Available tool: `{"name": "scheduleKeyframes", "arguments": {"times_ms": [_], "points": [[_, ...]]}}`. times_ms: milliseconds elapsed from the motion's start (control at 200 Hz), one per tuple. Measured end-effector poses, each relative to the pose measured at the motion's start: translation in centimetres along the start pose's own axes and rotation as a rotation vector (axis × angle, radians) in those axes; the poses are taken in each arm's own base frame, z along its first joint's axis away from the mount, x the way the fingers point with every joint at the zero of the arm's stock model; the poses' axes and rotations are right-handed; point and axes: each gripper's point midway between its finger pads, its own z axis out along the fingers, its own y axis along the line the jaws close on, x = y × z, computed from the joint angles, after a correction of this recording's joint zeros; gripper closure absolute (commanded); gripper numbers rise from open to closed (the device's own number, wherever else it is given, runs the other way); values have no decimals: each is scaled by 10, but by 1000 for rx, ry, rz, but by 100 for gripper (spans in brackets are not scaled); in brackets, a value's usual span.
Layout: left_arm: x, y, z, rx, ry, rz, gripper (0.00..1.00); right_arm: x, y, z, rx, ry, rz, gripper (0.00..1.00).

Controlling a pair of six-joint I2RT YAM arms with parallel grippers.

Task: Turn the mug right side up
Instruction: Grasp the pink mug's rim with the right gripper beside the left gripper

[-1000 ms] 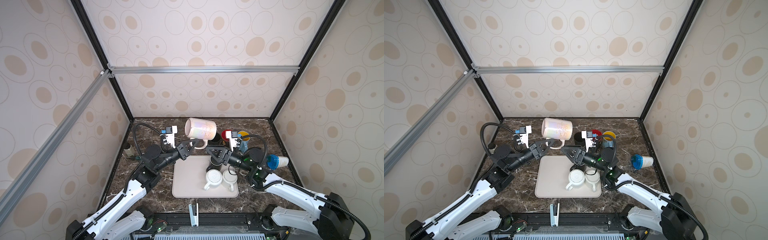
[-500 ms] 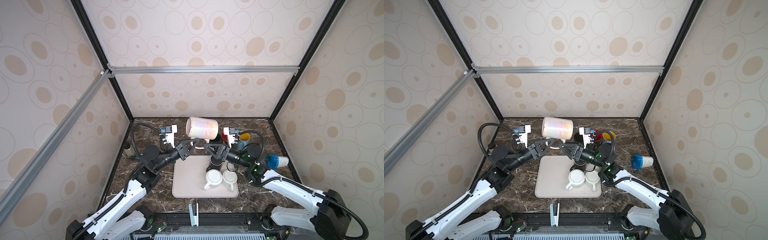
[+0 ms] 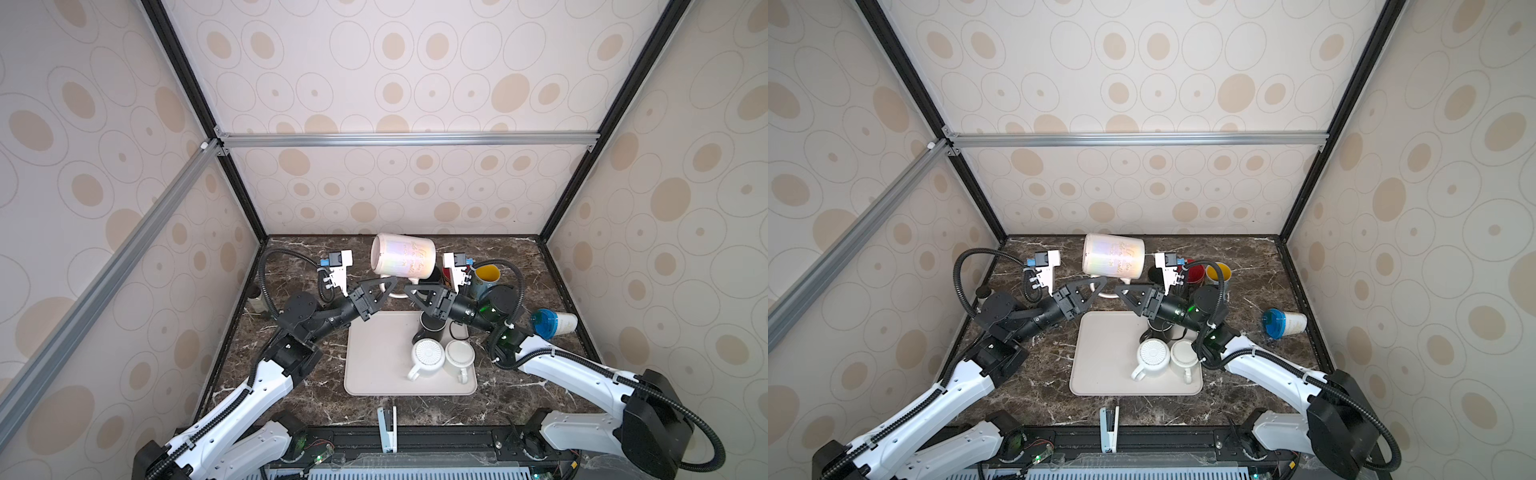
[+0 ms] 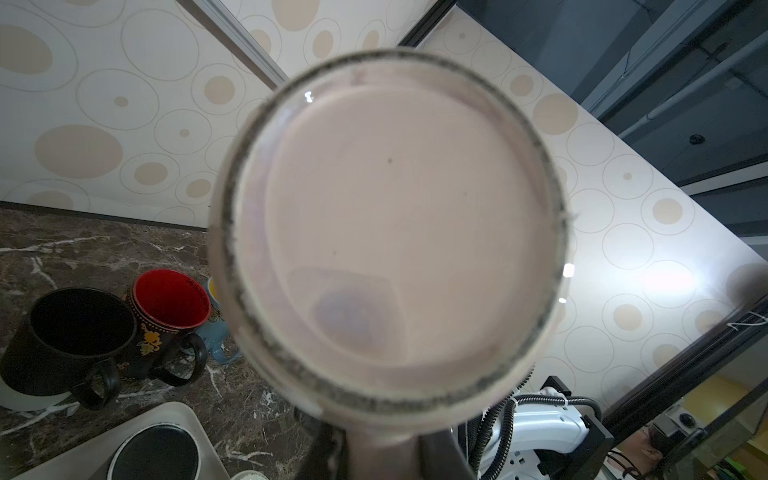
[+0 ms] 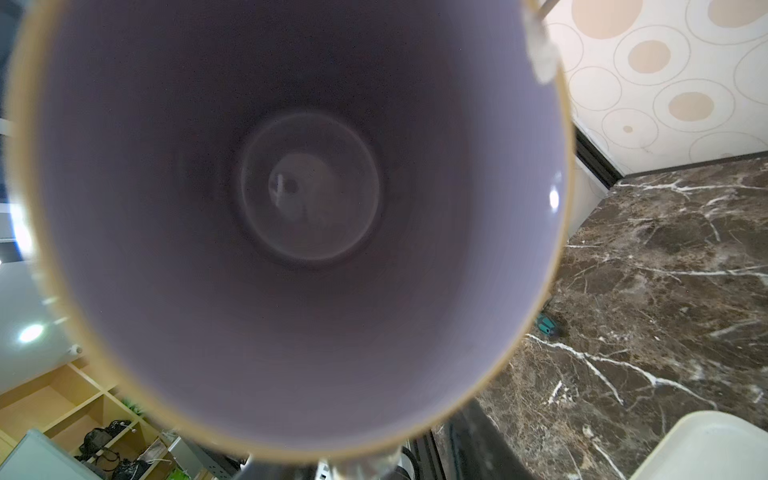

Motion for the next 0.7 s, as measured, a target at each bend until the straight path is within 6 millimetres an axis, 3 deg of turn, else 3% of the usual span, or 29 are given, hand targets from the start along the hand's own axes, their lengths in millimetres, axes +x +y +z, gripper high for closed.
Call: {"name": "scheduleKeyframes", "arguments": {"times_ms": [160, 235, 395, 635, 660, 680, 700], "points": [[2, -3, -1, 34, -4, -24, 100, -9, 8, 6, -39, -21, -5, 57], [0, -5, -1, 50, -12, -30, 100, -13, 9, 9, -59, -28, -2, 68], [-1, 0, 0, 62, -32, -54, 100, -17, 8, 15, -94, -30, 25, 100], [0, 13, -4, 53, -50, -97, 100, -14, 0, 19, -84, 6, 68, 100], [-1, 14, -5, 50, -53, -99, 89, -14, 0, 20, -81, 11, 70, 100], [-2, 14, -5, 50, -55, -99, 74, -14, 0, 20, -79, 17, 73, 100], [-3, 15, -6, 48, -56, -98, 54, -14, 0, 21, -77, 20, 74, 100]]}}
